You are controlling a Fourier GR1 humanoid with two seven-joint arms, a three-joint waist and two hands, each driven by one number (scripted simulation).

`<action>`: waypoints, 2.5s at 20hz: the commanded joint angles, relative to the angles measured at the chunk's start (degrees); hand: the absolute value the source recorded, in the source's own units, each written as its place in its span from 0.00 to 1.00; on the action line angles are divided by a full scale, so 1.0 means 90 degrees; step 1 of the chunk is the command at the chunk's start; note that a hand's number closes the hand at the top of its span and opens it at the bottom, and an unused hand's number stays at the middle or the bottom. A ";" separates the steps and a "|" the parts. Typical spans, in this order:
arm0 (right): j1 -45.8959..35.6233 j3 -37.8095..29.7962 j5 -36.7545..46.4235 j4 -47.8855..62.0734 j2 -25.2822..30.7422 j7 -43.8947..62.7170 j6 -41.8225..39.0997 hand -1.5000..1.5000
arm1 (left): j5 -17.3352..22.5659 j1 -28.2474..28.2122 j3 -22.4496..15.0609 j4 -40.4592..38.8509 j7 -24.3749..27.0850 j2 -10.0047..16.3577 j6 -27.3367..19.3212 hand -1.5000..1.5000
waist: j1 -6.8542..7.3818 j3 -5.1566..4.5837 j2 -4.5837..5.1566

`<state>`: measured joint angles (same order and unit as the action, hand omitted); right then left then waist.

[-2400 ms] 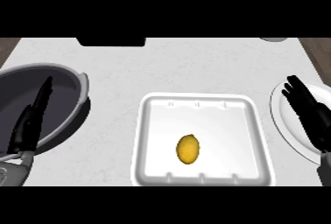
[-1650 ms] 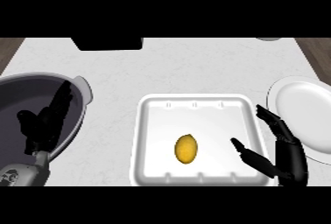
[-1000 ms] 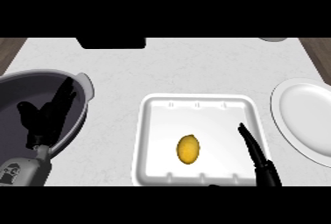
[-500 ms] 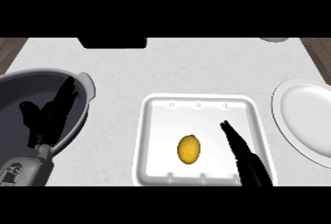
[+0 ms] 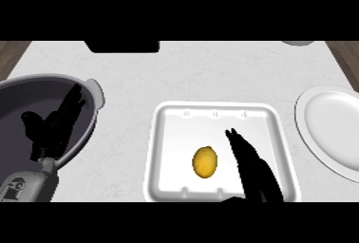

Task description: Pick the lemon from the tray and place it in the plate

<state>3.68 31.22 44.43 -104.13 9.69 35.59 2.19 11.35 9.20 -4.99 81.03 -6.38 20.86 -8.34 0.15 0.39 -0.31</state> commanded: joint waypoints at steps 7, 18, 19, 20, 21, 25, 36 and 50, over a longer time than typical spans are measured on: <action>-0.0828 -0.0234 0.0076 0.0993 -0.0601 0.0373 -0.0729 0.00 | -0.0216 -0.0197 0.0233 -0.0278 0.0132 -0.0313 0.0354 0.50 | -0.0009 -0.0044 0.0037; -0.1405 -0.0098 0.0421 0.2014 -0.1067 0.0678 -0.0454 0.00 | -0.0495 -0.0065 0.0469 0.0238 -0.0547 -0.0487 0.0502 0.50 | -0.0005 -0.0043 0.0033; -0.1197 -0.0418 0.0488 0.2061 -0.0923 0.0088 -0.0673 0.00 | -0.0851 -0.0562 0.0191 0.0598 -0.0359 -0.0756 0.0158 0.50 | -0.0001 -0.0042 0.0030; -0.1222 -0.0348 0.0602 0.2079 -0.1040 0.0249 -0.0679 0.00 | -0.0308 0.0079 0.0772 -0.0221 -0.0178 -0.0399 0.0842 0.50 | -0.0023 -0.0044 0.0036; -0.1321 -0.0330 0.0508 0.2246 -0.1070 0.0217 -0.0673 0.00 | -0.0561 -0.0091 0.0640 0.0323 -0.0532 -0.0584 0.0496 0.50 | -0.0008 -0.0043 0.0033; -0.1360 -0.0235 0.0205 0.2234 -0.0933 -0.0050 -0.1430 1.00 | -0.0652 -0.0124 0.0580 0.0163 -0.0378 -0.0673 0.0432 0.50 | -0.0008 -0.0043 0.0034; -0.1676 -0.0034 0.0268 0.2355 -0.1071 -0.0209 -0.0578 1.00 | -0.0880 0.0226 0.0850 -0.0240 -0.0344 -0.0847 0.0677 0.50 | -0.0016 -0.0043 0.0035; 0.0295 -0.0220 0.0666 -0.1508 0.2075 -0.3157 0.0538 1.00 | -0.0793 -0.0136 0.1084 -0.0034 -0.0241 -0.0571 0.0810 0.50 | -0.0267 -0.0040 -0.0017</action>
<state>3.28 33.81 50.49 -108.83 23.30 11.71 1.45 4.14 8.30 4.16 82.10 -9.61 15.14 -1.77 -1.57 0.22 -0.58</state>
